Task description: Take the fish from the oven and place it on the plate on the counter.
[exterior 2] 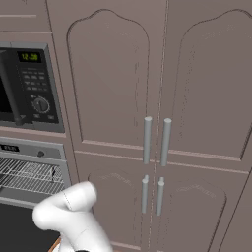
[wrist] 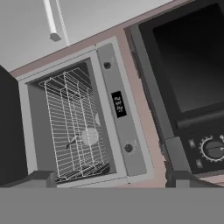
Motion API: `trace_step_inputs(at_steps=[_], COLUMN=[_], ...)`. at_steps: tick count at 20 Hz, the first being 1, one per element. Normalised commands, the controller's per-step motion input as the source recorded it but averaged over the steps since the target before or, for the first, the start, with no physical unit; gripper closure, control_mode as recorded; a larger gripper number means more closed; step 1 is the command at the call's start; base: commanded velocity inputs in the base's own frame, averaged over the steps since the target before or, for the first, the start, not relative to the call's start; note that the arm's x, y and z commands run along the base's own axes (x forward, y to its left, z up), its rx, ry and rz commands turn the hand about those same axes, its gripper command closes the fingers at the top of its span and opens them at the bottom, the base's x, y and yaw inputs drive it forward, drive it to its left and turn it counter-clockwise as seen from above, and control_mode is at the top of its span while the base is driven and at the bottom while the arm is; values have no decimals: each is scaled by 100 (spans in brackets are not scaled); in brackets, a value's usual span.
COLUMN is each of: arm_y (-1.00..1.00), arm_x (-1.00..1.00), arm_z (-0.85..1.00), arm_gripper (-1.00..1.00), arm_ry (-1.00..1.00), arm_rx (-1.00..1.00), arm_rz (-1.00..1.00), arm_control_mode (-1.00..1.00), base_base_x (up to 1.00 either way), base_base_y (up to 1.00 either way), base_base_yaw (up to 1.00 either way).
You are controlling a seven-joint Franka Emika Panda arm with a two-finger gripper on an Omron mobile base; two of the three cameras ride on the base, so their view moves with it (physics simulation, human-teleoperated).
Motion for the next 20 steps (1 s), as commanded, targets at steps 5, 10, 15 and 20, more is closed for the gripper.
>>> trace_step_inputs(at_steps=[5,10,15,20], arm_y=[0,4,2,0], arm_x=[77,71,34,0], arm_z=[9,2,12,-4], arm_gripper=[-100,-100,-100,-100], arm_ry=[10,9,0,1], arm_rx=[0,0,3,1], arm_rz=[0,0,0,0], arm_control_mode=[-100,-100,-100,-100], base_base_x=[0,0,0,0], base_base_y=[0,0,0,0], base_base_yaw=[0,0,0,0])
